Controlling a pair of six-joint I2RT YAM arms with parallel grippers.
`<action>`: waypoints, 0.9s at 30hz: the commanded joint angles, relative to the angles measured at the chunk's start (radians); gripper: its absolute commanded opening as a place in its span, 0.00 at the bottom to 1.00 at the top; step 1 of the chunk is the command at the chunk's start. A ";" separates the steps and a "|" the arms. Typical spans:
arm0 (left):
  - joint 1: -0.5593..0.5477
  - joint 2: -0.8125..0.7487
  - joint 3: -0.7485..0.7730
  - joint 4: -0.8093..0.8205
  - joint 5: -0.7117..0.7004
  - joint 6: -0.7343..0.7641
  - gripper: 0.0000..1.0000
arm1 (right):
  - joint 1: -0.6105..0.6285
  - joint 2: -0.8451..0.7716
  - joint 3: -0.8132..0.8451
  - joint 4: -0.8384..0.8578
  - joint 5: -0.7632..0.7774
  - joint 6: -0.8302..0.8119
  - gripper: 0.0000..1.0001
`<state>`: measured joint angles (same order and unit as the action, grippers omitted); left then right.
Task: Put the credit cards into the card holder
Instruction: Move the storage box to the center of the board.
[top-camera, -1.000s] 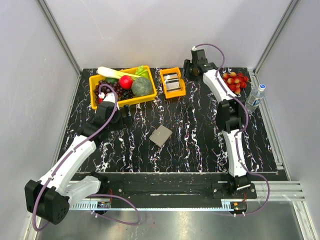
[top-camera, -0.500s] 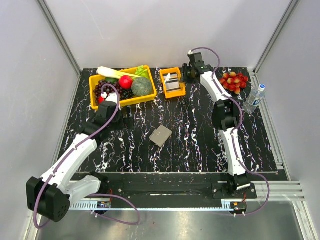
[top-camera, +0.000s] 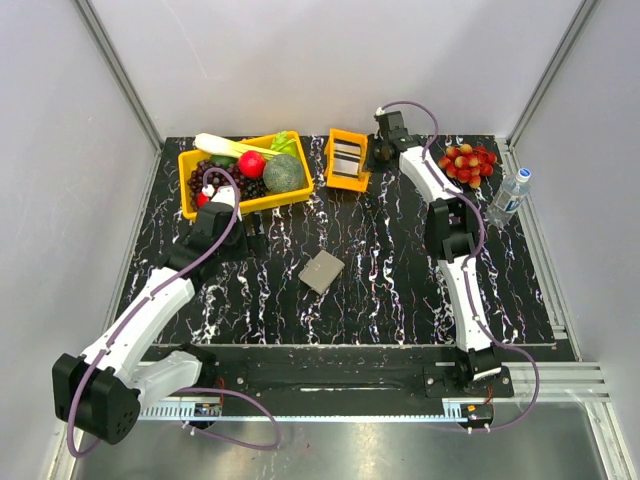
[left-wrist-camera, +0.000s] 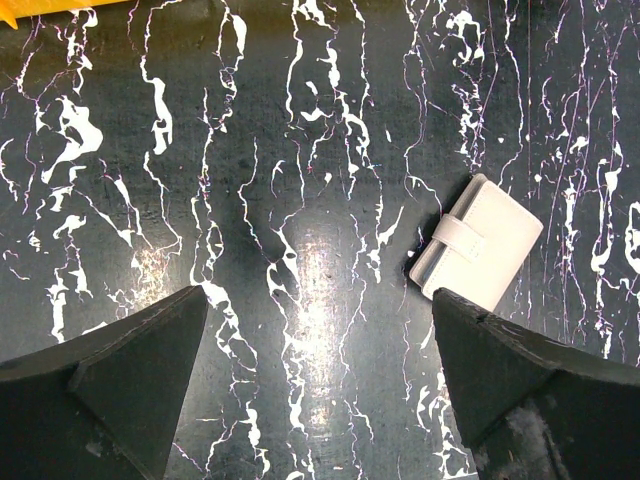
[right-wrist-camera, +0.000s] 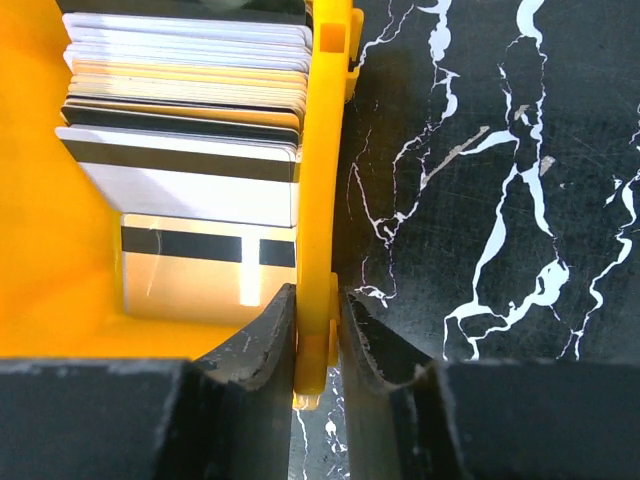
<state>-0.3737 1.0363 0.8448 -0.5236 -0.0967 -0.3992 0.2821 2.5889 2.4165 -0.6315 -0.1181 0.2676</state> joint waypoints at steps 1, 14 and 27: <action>0.005 -0.021 0.020 0.022 0.023 0.003 0.99 | -0.001 -0.068 -0.048 0.010 0.003 -0.004 0.26; 0.004 -0.032 0.008 0.020 0.040 -0.013 0.99 | 0.023 -0.190 -0.190 0.022 0.107 -0.011 0.18; 0.004 -0.041 -0.041 0.080 0.137 -0.046 0.99 | 0.039 -0.547 -0.712 0.150 0.256 0.067 0.09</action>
<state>-0.3729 1.0019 0.8108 -0.5053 -0.0208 -0.4213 0.3141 2.2177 1.8297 -0.5205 0.0803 0.2817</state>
